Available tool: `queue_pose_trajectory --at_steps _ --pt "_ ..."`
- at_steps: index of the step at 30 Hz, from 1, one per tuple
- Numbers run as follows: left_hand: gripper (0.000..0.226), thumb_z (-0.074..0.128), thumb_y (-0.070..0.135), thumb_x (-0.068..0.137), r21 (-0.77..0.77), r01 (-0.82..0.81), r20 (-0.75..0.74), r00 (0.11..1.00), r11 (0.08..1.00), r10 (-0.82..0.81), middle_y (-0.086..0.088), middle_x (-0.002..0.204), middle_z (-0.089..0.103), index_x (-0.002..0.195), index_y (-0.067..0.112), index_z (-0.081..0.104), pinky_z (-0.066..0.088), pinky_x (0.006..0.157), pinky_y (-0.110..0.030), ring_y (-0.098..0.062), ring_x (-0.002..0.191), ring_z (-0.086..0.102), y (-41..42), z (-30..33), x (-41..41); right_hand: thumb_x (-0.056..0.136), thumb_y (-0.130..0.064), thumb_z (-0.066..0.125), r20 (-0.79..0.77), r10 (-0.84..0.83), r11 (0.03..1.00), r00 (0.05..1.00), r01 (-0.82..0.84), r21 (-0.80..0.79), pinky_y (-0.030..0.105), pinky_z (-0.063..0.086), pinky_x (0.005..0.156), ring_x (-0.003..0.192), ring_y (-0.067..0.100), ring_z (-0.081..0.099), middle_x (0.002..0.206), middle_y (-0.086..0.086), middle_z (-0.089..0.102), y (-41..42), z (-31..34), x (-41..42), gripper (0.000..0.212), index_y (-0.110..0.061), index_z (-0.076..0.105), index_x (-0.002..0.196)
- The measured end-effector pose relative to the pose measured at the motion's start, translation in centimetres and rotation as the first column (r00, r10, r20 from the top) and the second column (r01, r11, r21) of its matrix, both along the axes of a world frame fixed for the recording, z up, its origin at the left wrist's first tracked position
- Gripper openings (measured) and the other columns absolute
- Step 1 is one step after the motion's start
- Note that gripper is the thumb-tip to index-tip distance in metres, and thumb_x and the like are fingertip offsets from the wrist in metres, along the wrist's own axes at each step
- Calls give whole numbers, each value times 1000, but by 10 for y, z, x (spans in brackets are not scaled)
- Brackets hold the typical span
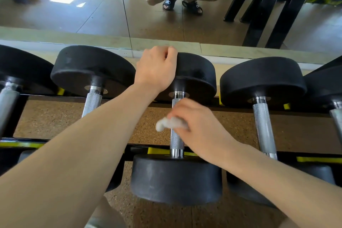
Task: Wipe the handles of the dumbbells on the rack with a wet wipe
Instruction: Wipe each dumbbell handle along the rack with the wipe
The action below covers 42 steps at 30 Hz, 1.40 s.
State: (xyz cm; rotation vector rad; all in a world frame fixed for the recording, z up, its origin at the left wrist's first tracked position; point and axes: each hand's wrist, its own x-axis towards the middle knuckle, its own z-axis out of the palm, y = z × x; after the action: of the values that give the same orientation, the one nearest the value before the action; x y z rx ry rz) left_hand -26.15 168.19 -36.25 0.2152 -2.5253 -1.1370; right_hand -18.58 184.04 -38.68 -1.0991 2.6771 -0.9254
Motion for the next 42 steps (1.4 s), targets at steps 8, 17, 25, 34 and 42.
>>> queue_pose_trajectory --at_steps 8,17,25,34,42 --pt "46 33 29 103 -7 9 5 1000 1000 -9 -1 57 38 59 18 39 27 54 -29 -15 56 40 1 0 1 92 -20 58 125 138 837 983 -183 515 17 38 66 83 9 54 91 -10 49 54 -13 -24 12 -20 64 82" --pt "47 34 28 104 -4 0 8 1000 1000 0 0 56 36 58 19 38 26 53 -29 -14 56 39 1 1 2 89 -4 58 721 -367 893 588 441 95 42 59 86 79 19 68 85 9 69 13 -8 -1 10 0 67 86" --pt "46 34 28 104 -6 4 4 1000 1000 -4 1 57 38 59 21 40 26 52 -28 -14 56 41 1 1 2 93 -22 60 373 -184 982 909 184 36 18 44 69 75 -6 58 85 -15 64 22 20 -2 12 -29 70 93" --pt "48 34 27 104 -5 15 -3 1000 1000 -15 1 55 36 57 20 37 24 52 -28 -14 54 39 1 2 2 87 -23 65 470 -102 909 877 -110 402 25 49 77 83 3 60 91 -12 68 34 14 -22 15 -29 76 93" --pt "46 34 28 103 -2 13 -11 1000 1000 -13 0 56 37 58 20 38 26 54 -30 -15 56 40 0 1 2 85 -11 62 636 -324 939 700 154 309 34 47 74 77 20 60 79 10 64 17 -6 0 11 -1 66 82"
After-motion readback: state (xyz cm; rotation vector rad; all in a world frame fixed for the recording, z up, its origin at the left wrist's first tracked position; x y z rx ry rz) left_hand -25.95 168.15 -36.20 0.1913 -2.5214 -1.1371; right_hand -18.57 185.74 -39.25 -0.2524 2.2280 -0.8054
